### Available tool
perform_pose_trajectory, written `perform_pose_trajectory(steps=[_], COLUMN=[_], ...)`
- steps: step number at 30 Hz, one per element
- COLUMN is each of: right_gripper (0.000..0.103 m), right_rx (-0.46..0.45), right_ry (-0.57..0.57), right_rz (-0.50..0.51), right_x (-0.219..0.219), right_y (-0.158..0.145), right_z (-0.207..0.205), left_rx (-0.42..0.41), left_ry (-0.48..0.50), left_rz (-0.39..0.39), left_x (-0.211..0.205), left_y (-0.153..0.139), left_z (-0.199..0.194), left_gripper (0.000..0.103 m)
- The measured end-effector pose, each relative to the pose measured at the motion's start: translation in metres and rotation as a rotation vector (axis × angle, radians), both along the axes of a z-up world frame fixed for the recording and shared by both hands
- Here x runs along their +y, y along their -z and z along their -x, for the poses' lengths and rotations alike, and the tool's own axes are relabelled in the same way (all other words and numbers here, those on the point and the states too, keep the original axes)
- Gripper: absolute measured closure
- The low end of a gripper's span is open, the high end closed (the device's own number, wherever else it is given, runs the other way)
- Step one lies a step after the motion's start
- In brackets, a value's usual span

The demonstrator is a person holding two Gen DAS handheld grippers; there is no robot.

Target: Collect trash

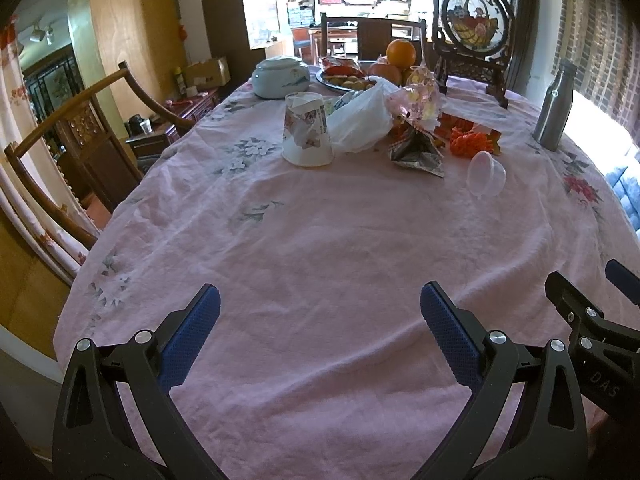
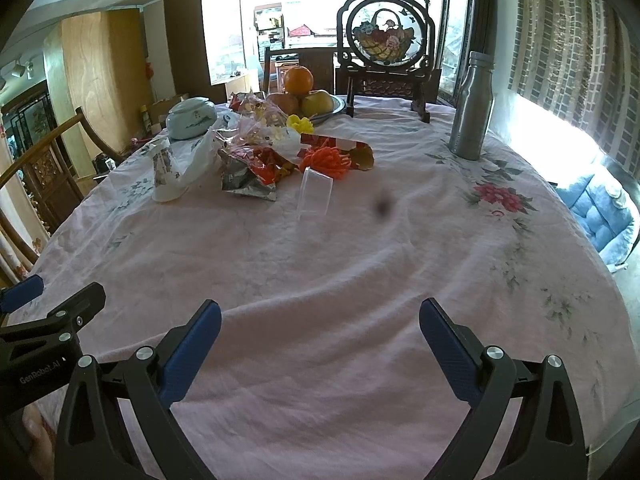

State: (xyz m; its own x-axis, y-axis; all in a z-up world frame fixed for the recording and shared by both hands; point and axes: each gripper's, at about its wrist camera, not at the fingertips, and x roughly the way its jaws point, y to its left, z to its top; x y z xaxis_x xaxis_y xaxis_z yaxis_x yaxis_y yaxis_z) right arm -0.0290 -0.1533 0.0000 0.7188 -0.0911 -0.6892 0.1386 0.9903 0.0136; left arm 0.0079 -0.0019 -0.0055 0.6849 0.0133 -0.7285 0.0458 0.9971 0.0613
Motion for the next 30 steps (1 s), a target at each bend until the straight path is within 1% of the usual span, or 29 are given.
perform_pose_trajectory(steps=[30], right_gripper=[0.005], right_rx=[0.002], right_ry=[-0.002], right_rz=[0.001], right_x=[0.0006], right_y=[-0.0023], right_z=[0.0025], left_rx=[0.001], left_ry=[-0.002], left_rz=[0.000], left_x=[0.0003], left_y=[-0.0026], left_z=[0.0020], left_gripper=[0.007])
